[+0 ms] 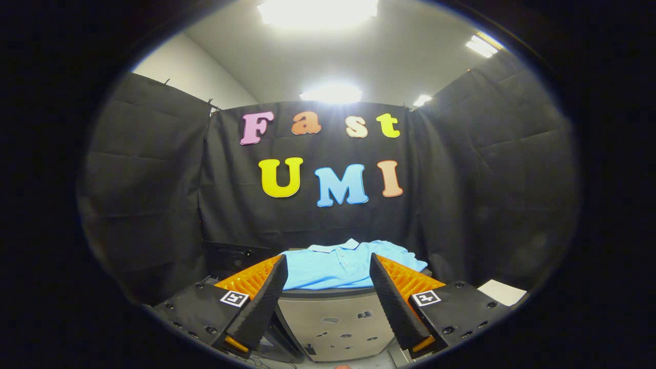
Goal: Put the clothes into the washing machine and then close the washing machine lid.
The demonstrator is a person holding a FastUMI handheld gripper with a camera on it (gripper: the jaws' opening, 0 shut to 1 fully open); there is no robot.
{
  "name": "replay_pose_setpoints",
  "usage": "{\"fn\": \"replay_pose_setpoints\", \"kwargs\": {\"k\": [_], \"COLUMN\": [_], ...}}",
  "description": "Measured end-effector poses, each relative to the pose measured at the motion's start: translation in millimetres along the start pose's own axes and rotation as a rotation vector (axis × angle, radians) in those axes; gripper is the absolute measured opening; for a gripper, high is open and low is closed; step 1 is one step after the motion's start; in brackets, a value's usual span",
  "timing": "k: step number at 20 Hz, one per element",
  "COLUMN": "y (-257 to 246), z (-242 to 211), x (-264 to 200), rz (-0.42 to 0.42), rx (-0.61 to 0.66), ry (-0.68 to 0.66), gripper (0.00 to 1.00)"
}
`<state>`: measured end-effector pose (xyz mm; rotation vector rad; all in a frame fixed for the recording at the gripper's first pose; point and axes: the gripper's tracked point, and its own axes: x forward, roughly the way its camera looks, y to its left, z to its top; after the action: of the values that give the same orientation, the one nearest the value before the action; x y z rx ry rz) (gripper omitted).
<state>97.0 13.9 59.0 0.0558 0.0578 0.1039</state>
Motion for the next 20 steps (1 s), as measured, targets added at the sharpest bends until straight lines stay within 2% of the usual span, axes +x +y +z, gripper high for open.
{"fn": "replay_pose_setpoints", "kwargs": {"k": [12,20], "y": [-14,-26], "z": [-6,-23], "x": [104,159], "rz": [0.072,0.110], "rx": [-0.026,-0.087], "ry": [0.141,0.228], "gripper": [0.99,0.99]}}
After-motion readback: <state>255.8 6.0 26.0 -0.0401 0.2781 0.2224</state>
